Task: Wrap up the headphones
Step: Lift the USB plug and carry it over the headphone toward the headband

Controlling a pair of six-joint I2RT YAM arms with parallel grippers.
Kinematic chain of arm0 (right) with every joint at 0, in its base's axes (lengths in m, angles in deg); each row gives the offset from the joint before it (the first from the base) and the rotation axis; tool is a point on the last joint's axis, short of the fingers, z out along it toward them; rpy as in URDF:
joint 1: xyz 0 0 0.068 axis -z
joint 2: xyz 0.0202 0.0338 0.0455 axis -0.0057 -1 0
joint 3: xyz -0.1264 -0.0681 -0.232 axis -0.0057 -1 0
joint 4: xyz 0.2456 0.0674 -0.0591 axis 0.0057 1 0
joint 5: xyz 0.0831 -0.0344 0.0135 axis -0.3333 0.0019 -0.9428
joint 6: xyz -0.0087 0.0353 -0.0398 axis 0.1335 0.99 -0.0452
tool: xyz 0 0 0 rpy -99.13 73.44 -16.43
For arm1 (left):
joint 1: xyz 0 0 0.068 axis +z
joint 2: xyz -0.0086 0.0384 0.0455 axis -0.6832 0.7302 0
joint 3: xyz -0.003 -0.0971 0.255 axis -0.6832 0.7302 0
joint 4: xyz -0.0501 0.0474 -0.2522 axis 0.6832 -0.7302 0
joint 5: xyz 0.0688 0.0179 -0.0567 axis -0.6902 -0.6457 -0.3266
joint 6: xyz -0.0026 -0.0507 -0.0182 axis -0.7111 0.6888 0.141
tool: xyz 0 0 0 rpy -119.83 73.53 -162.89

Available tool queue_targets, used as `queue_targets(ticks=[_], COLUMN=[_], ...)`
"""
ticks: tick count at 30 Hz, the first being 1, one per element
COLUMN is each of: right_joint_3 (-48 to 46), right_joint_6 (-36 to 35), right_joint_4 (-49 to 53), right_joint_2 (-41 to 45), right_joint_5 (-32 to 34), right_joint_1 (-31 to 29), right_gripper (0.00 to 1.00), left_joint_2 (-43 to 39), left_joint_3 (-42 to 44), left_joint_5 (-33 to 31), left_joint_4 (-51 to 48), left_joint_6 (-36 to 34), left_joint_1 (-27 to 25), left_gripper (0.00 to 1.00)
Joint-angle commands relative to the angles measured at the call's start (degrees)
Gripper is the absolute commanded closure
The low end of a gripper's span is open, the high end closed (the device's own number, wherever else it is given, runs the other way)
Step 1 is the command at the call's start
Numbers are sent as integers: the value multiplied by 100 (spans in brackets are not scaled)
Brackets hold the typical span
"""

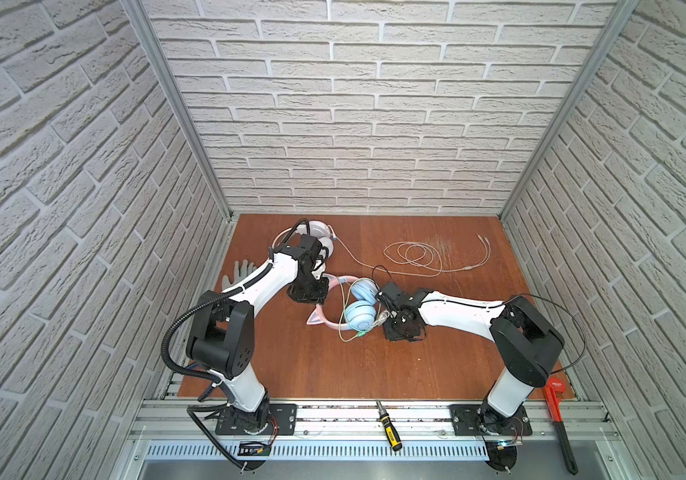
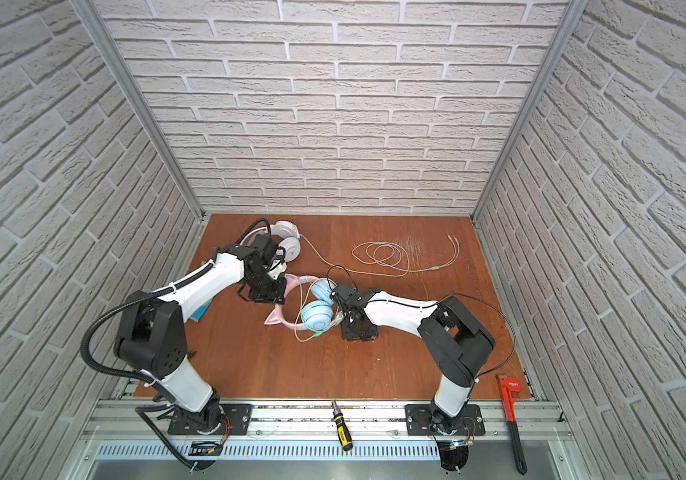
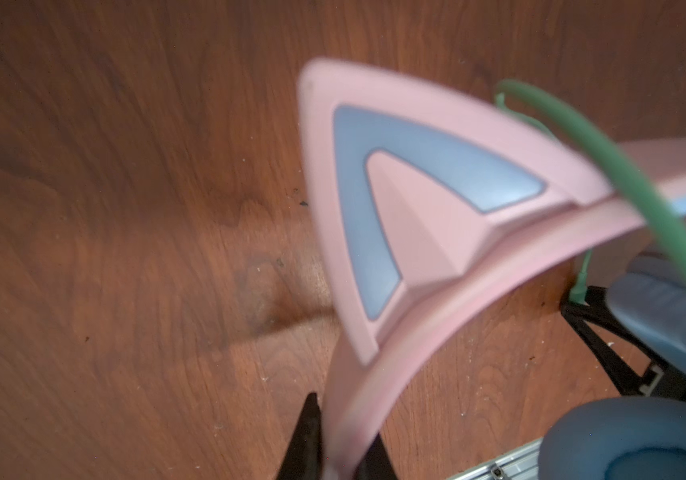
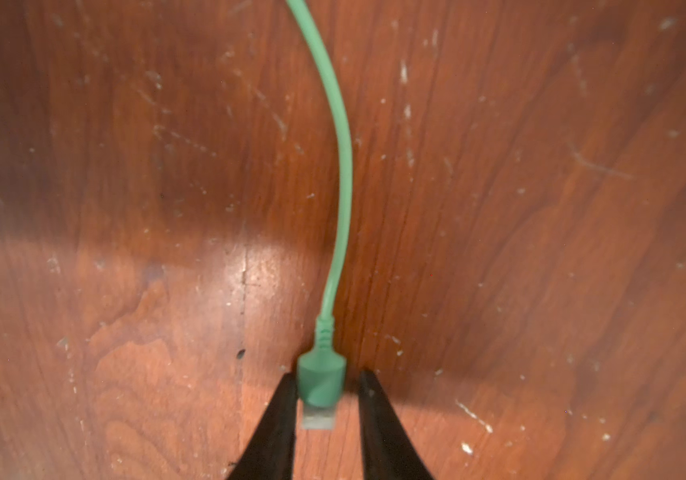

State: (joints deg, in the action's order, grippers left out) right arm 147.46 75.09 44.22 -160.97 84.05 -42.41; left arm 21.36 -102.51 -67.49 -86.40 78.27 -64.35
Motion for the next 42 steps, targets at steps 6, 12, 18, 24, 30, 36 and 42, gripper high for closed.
queue_targets(ticks=[6, 12, 18, 24, 30, 36, 42], right_joint_3=[-38, -145, -284, -167, -15, 110, 186], right_joint_6=[-545, -862, -1156, -1558, -1973, -2377, -2838], right_joint_4=[160, 433, 775, 1068, 1272, 1501, 1552], right_joint_2=[42, 429, 725, 904, 1187, 1376, 1686], right_joint_5=[-70, -131, -293, -369, -388, -533, -833], right_joint_1=[-76, -115, -215, -528, -933, -1208, -1357], right_gripper=[93, 95, 94, 94, 94, 94, 95], left_joint_2=[-41, -51, -45, -42, -1, 136, 227], left_joint_3=[33, -7, -127, -248, -344, -481, -574], left_joint_5=[300, 492, 540, 416, 168, -43, -359], left_joint_4=[316, 533, 605, 602, 578, 556, 454], left_joint_6=[452, 838, 1158, 1460, 1691, 1821, 1893], left_joint_1=[147, 209, 356, 488, 604, 622, 624], left_gripper=[100, 100, 100, 100, 100, 100, 100])
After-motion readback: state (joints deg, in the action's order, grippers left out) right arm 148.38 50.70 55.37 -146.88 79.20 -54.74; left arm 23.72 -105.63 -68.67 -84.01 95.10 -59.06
